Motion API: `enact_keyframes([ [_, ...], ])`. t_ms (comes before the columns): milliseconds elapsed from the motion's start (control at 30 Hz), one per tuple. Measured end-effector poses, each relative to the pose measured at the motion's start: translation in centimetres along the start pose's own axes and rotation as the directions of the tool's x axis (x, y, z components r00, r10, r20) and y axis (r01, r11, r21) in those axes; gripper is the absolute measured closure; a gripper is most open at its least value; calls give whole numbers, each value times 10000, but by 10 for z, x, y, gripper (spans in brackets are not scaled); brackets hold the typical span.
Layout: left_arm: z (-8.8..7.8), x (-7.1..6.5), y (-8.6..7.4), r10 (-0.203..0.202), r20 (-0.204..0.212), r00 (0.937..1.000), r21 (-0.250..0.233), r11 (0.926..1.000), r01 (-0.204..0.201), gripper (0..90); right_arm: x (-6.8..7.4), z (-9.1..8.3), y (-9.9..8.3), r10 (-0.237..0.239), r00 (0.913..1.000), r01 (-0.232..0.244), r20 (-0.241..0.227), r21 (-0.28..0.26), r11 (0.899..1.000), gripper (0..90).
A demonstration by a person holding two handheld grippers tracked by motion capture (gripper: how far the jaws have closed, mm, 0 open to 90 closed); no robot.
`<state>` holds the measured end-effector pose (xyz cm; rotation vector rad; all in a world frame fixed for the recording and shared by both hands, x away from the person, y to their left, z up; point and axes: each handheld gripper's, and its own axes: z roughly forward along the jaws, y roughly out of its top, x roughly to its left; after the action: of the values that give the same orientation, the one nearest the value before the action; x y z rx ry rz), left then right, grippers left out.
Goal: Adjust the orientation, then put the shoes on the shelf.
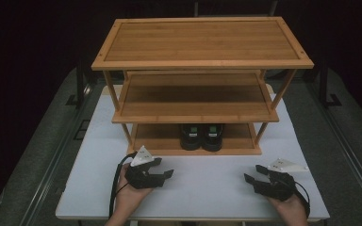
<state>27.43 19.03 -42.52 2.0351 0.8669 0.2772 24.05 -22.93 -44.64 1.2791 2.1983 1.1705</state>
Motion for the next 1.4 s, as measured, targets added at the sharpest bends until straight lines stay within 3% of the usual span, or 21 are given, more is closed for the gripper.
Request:
enact_keyframes([
  [300,-9,9,-7,-264,-148,9995,-91,9996,263,326,-5,-9,-5,117,9999,-116,108,-83,9999,389],
  [967,-31,21,-15,-294,-489,9984,-185,9994,285,284,-12,-26,-14,367,9988,-359,335,-246,9991,357],
  [1400,-37,26,-32,-526,-574,9970,-257,9984,512,268,-13,-30,-23,456,9982,-442,382,-353,9984,323],
])
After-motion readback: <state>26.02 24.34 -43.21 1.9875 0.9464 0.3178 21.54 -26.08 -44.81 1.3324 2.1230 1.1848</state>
